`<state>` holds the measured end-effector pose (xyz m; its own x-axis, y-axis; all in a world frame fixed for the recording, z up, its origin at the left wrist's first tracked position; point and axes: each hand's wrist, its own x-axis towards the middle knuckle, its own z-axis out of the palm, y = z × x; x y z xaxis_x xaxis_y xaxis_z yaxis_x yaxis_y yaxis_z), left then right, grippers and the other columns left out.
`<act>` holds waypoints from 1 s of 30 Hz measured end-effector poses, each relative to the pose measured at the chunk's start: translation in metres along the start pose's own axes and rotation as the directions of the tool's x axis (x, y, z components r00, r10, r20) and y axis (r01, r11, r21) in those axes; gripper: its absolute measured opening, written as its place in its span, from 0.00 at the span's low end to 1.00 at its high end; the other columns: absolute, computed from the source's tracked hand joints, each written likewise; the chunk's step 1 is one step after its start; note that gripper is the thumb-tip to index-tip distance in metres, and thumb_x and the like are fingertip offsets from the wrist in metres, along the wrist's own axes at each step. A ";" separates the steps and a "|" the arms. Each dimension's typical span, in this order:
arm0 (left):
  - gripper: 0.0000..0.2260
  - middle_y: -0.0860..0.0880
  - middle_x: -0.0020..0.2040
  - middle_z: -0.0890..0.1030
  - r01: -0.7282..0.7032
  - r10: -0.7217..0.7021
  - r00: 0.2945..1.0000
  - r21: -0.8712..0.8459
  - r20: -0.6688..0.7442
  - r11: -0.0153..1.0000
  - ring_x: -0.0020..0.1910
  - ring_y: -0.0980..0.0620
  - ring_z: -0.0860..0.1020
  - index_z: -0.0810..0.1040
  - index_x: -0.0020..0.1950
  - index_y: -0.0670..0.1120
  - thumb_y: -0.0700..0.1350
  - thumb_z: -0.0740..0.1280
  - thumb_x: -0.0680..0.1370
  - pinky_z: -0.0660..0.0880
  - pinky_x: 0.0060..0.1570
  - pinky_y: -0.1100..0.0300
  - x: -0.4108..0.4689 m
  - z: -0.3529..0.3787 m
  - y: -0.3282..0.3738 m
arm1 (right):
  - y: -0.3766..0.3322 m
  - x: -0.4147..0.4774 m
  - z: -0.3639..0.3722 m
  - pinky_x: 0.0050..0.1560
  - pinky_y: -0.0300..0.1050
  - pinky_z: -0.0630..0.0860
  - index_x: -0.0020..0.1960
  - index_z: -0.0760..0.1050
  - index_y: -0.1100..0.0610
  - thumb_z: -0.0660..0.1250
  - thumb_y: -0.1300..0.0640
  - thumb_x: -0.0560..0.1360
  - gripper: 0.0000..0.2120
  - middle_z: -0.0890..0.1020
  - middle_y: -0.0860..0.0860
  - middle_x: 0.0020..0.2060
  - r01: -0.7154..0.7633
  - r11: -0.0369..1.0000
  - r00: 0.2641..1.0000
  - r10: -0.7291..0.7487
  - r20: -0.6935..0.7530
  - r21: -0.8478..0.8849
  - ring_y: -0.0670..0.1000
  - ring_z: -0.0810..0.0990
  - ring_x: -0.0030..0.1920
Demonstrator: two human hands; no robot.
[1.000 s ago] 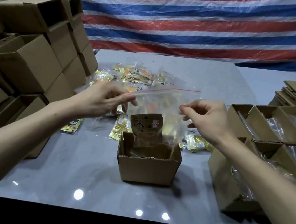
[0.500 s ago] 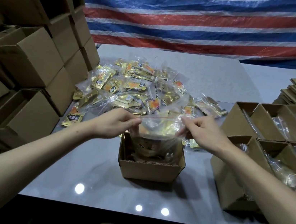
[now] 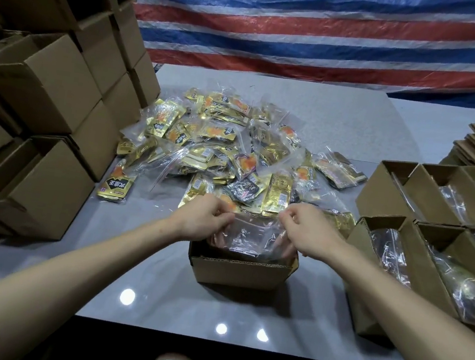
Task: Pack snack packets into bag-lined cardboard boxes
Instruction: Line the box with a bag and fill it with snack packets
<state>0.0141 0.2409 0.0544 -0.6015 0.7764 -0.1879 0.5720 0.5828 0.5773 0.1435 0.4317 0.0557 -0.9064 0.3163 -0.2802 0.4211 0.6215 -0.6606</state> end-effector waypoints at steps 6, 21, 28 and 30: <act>0.11 0.49 0.39 0.79 0.145 -0.131 0.989 0.360 -0.063 0.922 0.46 0.44 0.81 0.74 0.40 0.45 0.47 0.63 0.81 0.70 0.37 0.56 0.008 0.016 0.007 | -0.011 0.004 0.016 0.47 0.49 0.77 0.50 0.80 0.54 0.61 0.50 0.81 0.11 0.84 0.53 0.45 -0.070 0.884 0.983 -0.019 -0.185 -0.462 0.58 0.83 0.49; 0.08 0.45 0.58 0.81 0.176 -0.170 0.982 0.705 -0.080 0.687 0.57 0.44 0.80 0.76 0.58 0.45 0.46 0.63 0.81 0.66 0.45 0.54 0.024 0.048 0.000 | -0.019 -0.004 0.039 0.49 0.51 0.71 0.53 0.79 0.53 0.55 0.43 0.83 0.18 0.82 0.54 0.52 0.249 0.751 0.955 -0.295 0.026 -0.611 0.59 0.80 0.55; 0.10 0.46 0.58 0.81 0.205 -0.238 0.970 0.723 -0.057 0.660 0.57 0.46 0.80 0.75 0.60 0.45 0.46 0.62 0.82 0.67 0.46 0.55 0.032 0.050 0.001 | -0.005 0.006 0.048 0.47 0.52 0.65 0.62 0.75 0.50 0.43 0.21 0.71 0.42 0.83 0.56 0.55 0.264 0.718 0.964 -0.186 0.188 -0.644 0.61 0.80 0.56; 0.09 0.47 0.58 0.81 0.216 -0.232 0.969 0.731 -0.081 0.647 0.57 0.46 0.81 0.76 0.60 0.45 0.43 0.62 0.81 0.68 0.45 0.56 0.032 0.050 0.004 | -0.005 0.009 0.047 0.47 0.52 0.66 0.61 0.73 0.51 0.46 0.16 0.65 0.46 0.83 0.55 0.54 0.282 0.698 0.958 -0.167 0.234 -0.658 0.60 0.80 0.55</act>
<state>0.0248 0.2800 0.0112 -0.7609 0.5978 -0.2521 0.6480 0.7202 -0.2480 0.1318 0.3978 0.0232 -0.9467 0.0318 -0.3207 0.0610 0.9948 -0.0816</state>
